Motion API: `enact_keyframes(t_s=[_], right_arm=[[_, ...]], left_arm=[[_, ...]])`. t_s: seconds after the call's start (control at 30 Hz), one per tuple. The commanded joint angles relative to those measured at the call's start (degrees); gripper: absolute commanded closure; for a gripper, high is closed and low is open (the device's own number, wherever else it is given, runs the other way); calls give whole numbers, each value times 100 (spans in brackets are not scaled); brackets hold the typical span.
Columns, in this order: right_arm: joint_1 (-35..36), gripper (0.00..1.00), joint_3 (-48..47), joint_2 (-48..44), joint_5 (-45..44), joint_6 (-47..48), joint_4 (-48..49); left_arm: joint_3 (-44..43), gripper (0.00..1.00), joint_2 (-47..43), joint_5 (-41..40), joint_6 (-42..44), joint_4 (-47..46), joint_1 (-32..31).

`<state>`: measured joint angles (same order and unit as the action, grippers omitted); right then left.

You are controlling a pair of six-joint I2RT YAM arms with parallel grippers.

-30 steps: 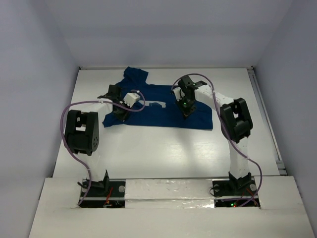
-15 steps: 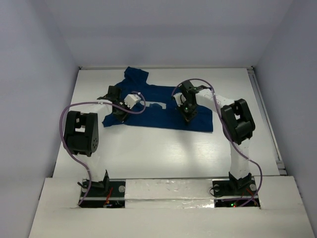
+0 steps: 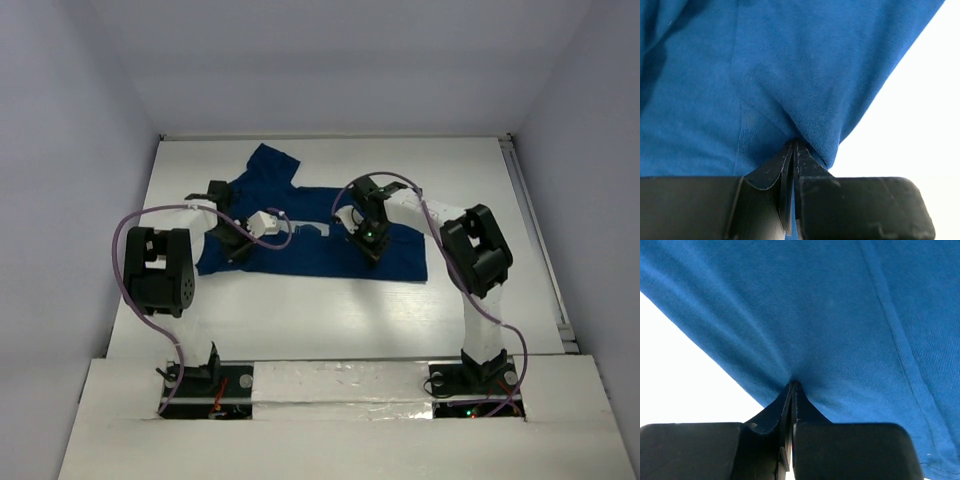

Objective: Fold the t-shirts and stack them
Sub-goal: Fold the flattened tshirt in 1/3 of the way

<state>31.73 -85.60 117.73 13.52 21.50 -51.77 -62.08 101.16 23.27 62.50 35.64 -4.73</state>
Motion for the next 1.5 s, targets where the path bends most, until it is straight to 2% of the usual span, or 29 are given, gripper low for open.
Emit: enact_keyframes(t_s=[0.0, 0.13, 0.23, 0.3, 0.37, 0.5, 0.63, 0.67, 0.7, 0.73, 0.8, 0.83, 0.87, 0.9, 0.93, 1.1, 1.17, 1.23, 1.3, 1.33, 1.4, 1.47], right_arm=[[386, 100, 580, 453, 72, 433, -650], [528, 100, 738, 373, 151, 636, -746], [633, 100, 791, 330, 143, 733, -730], [633, 100, 721, 164, 29, 690, -642], [633, 100, 642, -39, -42, 646, -475], [633, 100, 98, -356, -209, 540, -475], [633, 100, -446, -558, -481, 356, -273], [633, 100, -553, -567, -577, 312, -220], [633, 97, -650, -576, -709, 277, -194], [633, 97, -851, -576, -745, 285, -176], [581, 93, -1019, -576, -972, 189, -71], [580, 92, -1098, -567, -1096, 153, -18], [493, 92, -1264, -532, -1341, 31, 244], [440, 92, -1353, -506, -1552, -40, 246], [379, 92, -1467, -471, -1624, -92, 351], [-148, 92, -2283, -15, -2413, -470, 510], [-507, 91, -2504, 83, -2582, -488, 501], [-789, 90, -2863, 188, -2670, -523, 519], [-1220, 87, -3268, 364, -2557, -576, 221], [-1343, 85, -3670, 599, -2478, -568, -111], [-1659, 81, -3998, 838, -2154, -559, -403], [-1775, 81, -4261, 1127, -1933, -410, -771]], left_arm=[[460, 100, 755, -129, 886, 2368, 60], [943, 100, 940, -586, 975, 2229, 112], [892, 99, 975, -771, 1184, 2385, 113], [646, 99, 748, -544, 1291, 2632, 166], [67, 100, 467, -185, 1527, 2973, 227], [-689, 98, 89, -112, 1476, 2967, 227], [-1838, 95, 70, 309, 1449, 2975, 227], [-2060, 95, 79, 632, 1423, 2975, 227], [-2245, 95, 88, 783, 1414, 2975, 227], [-2595, 85, 88, 967, 1414, 2975, 227], [-2966, 85, 105, 1442, 1362, 2932, 227], [-3133, 85, 140, 1583, 1205, 2775, 227], [-3517, 85, 236, 1732, 472, 2355, 227], [-3521, 85, 315, 1734, 465, 2169, 227], [-3730, 86, 403, 1743, 38, 1949, 227], [-4250, 93, 1219, 962, -1387, 255, 227], [-4715, 90, 1701, 480, -2047, -204, 227], [-5083, 89, 2046, 162, -2407, -364, 227], [-5961, 86, 2722, -76, -2681, -41, 227], [-6695, 84, 2951, -85, -2795, 161, 227], [-7228, 81, 3486, -164, -2971, 469, 227], [-7449, 78, 3629, -235, -3129, 383, 227]])
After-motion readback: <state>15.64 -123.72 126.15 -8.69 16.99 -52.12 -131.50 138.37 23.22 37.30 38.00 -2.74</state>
